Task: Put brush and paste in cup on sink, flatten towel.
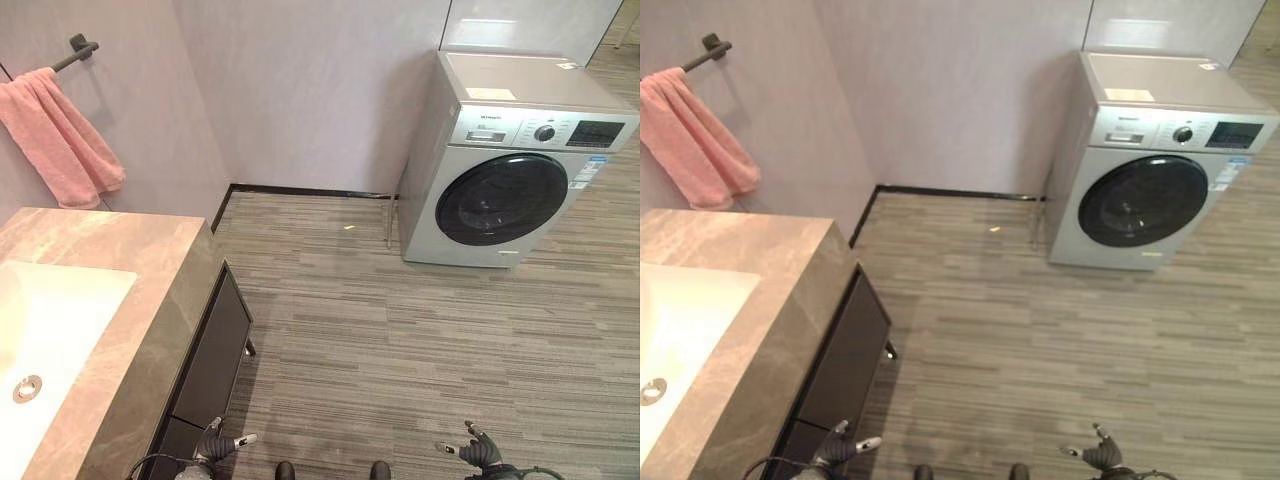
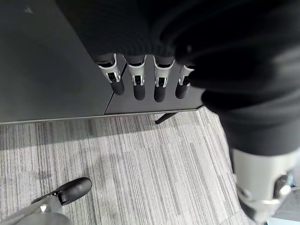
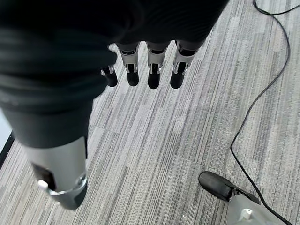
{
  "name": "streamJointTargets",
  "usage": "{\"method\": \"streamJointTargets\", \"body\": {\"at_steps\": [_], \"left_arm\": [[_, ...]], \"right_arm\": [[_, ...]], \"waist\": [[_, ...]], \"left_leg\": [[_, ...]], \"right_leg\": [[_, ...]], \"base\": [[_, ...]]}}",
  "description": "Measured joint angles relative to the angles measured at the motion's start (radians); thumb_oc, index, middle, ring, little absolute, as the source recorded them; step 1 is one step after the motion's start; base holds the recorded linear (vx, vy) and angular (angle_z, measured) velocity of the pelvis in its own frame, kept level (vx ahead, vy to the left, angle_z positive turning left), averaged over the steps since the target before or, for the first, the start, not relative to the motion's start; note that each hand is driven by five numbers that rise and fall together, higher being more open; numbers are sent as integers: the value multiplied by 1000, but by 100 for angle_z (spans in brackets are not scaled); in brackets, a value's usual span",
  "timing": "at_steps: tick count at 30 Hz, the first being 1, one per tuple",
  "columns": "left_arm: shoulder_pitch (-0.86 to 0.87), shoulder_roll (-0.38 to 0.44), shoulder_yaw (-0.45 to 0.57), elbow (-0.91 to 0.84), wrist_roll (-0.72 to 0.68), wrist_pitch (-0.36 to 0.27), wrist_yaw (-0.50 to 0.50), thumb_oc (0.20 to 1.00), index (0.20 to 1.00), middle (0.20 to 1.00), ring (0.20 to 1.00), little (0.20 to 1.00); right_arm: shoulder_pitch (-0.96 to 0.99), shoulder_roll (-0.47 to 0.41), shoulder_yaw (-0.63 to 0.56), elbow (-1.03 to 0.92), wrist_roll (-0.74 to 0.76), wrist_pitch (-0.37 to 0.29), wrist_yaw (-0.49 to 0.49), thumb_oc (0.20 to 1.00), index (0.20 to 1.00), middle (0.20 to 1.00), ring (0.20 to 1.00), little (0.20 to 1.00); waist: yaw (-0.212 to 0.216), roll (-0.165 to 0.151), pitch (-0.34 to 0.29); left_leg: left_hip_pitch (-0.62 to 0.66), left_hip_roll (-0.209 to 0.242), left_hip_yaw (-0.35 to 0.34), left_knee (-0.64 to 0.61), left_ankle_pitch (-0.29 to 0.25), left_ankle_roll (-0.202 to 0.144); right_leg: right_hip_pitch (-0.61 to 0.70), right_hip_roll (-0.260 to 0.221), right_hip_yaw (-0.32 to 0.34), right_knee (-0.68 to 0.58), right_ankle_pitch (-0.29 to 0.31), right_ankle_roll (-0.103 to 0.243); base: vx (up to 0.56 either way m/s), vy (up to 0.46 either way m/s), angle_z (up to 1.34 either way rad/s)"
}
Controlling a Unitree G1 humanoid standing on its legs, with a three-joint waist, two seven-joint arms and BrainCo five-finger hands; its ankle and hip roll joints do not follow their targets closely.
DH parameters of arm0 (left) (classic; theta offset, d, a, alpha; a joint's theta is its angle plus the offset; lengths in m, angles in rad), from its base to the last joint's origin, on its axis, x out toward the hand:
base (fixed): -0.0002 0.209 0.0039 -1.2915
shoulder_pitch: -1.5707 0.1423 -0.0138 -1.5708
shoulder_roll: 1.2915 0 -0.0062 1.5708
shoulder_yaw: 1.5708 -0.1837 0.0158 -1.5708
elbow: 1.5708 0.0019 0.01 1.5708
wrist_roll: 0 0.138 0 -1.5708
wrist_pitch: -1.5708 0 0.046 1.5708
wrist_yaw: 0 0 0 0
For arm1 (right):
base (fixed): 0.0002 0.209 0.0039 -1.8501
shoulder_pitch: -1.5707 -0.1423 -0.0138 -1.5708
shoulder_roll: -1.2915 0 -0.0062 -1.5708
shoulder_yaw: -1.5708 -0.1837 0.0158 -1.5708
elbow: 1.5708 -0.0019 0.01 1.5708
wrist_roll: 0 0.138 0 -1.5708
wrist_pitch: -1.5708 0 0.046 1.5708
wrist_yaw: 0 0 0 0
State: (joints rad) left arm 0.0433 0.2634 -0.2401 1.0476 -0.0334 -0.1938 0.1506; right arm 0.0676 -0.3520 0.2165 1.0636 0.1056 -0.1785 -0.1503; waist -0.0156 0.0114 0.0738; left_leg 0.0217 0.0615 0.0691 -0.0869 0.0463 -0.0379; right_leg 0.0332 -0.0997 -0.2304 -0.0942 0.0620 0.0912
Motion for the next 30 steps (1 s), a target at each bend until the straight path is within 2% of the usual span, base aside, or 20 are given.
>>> {"method": "streamJointTargets", "body": {"at_steps": [3, 5, 9, 17, 23, 25, 26, 27, 29, 30], "left_arm": [[-6, 1, 0, -13, -8, -1, 0, 1000, 1000, 1000, 1000, 1000], [-14, 7, -1, -19, -8, -1, 0, 1000, 1000, 1000, 1000, 1000], [-51, 8, -2, -7, -7, 0, 0, 1000, 1000, 1000, 1000, 1000], [-58, 9, -4, -1, -7, 0, 1, 1000, 1000, 1000, 1000, 1000], [-66, 9, -2, 11, -22, -1, 7, 1000, 1000, 1000, 1000, 1000], [-74, 13, -3, 24, -37, -3, 9, 1000, 1000, 1000, 1000, 1000], [-85, 23, -4, 35, -37, -3, 8, 1000, 1000, 1000, 1000, 1000], [-126, 37, -5, 45, -37, -2, 7, 1000, 1000, 1000, 1000, 1000], [-128, 42, -7, 70, -36, -5, 5, 1000, 1000, 1000, 1000, 1000], [-140, 40, -15, 88, -36, -5, 4, 1000, 1000, 1000, 1000, 1000]], "right_arm": [[-14, 1, 0, -5, 2, 0, 0, 1000, 1000, 1000, 1000, 1000], [-39, 2, 1, -14, 8, 0, 1, 1000, 1000, 1000, 1000, 1000], [-74, 3, 3, -24, 8, 0, 2, 1000, 1000, 1000, 1000, 1000], [-69, 16, 1, -2, 48, 0, 7, 1000, 1000, 1000, 1000, 1000], [-69, 26, 1, -8, 78, -1, 20, 1000, 1000, 1000, 1000, 1000], [-67, 24, 1, -29, 79, -1, 19, 1000, 1000, 1000, 1000, 1000], [-66, 28, 2, -37, 79, -1, 20, 1000, 1000, 1000, 1000, 1000], [-67, 24, -7, -42, 83, -2, 17, 1000, 1000, 1000, 1000, 1000], [-63, 16, -14, -47, 87, -3, 11, 1000, 1000, 1000, 1000, 1000], [-62, 6, -21, -54, 87, -4, 1, 1000, 1000, 1000, 1000, 1000]], "waist": [[-1, -8, 7], [-1, -13, 39], [-4, -9, 98], [-9, -8, 97], [-28, -6, 96], [-28, 14, 105], [-30, -7, 102], [-40, -20, 124], [-29, -29, 136], [-42, -24, 144]], "left_leg": [[-6, -5, 8, 2, 1, -1], [-12, -5, 26, 20, -5, 0], [-61, -1, 23, 100, -34, 0], [-39, 2, 22, 118, -51, 1], [-52, 12, 22, 132, -60, 3], [-97, 36, 21, 194, -70, -44], [-123, 27, 9, 233, -73, -54], [-201, 23, -28, 342, -54, -115], [-241, 16, -31, 401, 13, -140], [-282, 17, -20, 450, 40, -146]], "right_leg": [[-11, 0, 6, 9, 1, 1], [-20, -1, 25, 14, 5, 1], [-72, -8, 29, 104, -28, -7], [-73, -13, 30, 171, -72, -10], [-130, -20, 35, 280, -132, -22], [-184, 4, 34, 386, -187, -55], [-195, 9, 37, 399, -203, -62], [-214, 15, 45, 412, -227, -96], [-208, 13, 62, 396, -229, -110], [-188, 13, 53, 369, -224, -119]], "base": [[-83, -1, -10], [-78, 2, -21], [8, -10, 0], [9, -34, 0], [-5, -105, 0], [-51, -121, 6], [19, -124, 51], [96, -71, 50], [101, -31, 28], [208, 52, 18]]}}
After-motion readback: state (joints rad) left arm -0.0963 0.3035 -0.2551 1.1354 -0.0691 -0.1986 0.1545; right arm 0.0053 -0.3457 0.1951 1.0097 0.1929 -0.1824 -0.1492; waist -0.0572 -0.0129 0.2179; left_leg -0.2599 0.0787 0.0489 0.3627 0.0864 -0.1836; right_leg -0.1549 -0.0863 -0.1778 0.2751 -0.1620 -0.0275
